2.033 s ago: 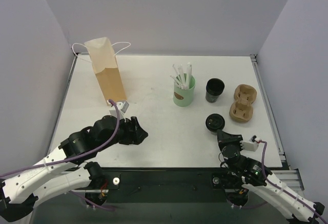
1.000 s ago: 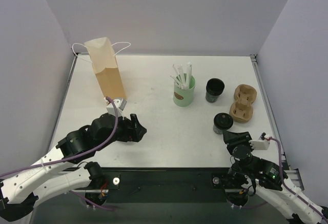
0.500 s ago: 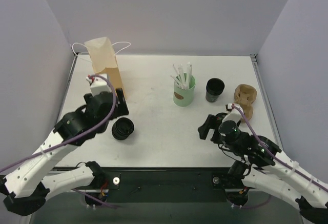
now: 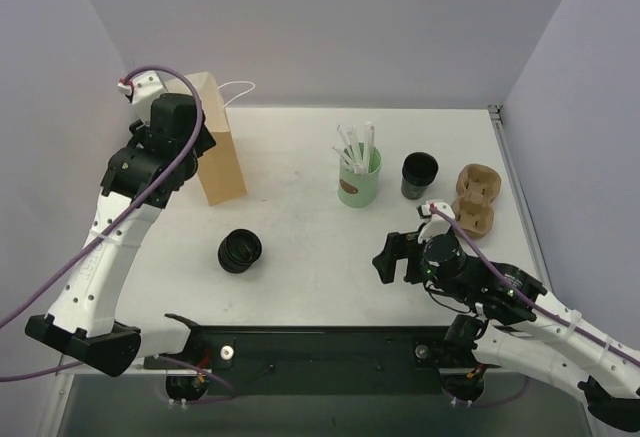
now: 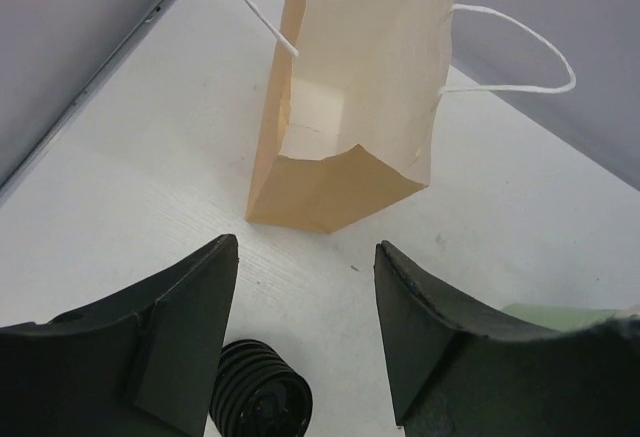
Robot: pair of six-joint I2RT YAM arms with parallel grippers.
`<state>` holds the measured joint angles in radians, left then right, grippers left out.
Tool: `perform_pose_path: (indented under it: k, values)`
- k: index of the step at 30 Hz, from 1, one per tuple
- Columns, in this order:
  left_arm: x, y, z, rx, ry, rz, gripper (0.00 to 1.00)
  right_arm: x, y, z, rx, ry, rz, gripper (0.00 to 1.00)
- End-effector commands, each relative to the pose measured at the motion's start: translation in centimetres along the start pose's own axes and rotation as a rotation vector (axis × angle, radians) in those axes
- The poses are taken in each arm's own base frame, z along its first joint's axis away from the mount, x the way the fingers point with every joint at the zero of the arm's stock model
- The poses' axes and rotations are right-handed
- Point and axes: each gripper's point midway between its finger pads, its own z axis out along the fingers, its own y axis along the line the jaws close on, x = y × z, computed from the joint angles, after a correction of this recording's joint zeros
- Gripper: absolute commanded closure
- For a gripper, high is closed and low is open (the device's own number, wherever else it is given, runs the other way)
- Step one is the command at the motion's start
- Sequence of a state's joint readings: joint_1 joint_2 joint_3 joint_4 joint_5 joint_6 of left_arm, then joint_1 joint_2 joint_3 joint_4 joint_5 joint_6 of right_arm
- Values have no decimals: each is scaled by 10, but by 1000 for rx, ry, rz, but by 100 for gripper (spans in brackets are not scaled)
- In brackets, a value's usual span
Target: Pack the takeout coffee
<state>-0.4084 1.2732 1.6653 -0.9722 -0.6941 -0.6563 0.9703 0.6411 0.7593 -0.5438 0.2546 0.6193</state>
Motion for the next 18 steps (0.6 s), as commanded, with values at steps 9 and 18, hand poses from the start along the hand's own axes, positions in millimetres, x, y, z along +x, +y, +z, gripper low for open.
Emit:
perform_pose_path:
  k: [9, 18]
  values:
    - [2, -32, 36, 63, 4, -443, 34, 8, 3, 1, -64, -28, -14, 0]
    - [30, -34, 65, -61, 57, -610, 28, 11, 1, 5, -54, -22, -24, 0]
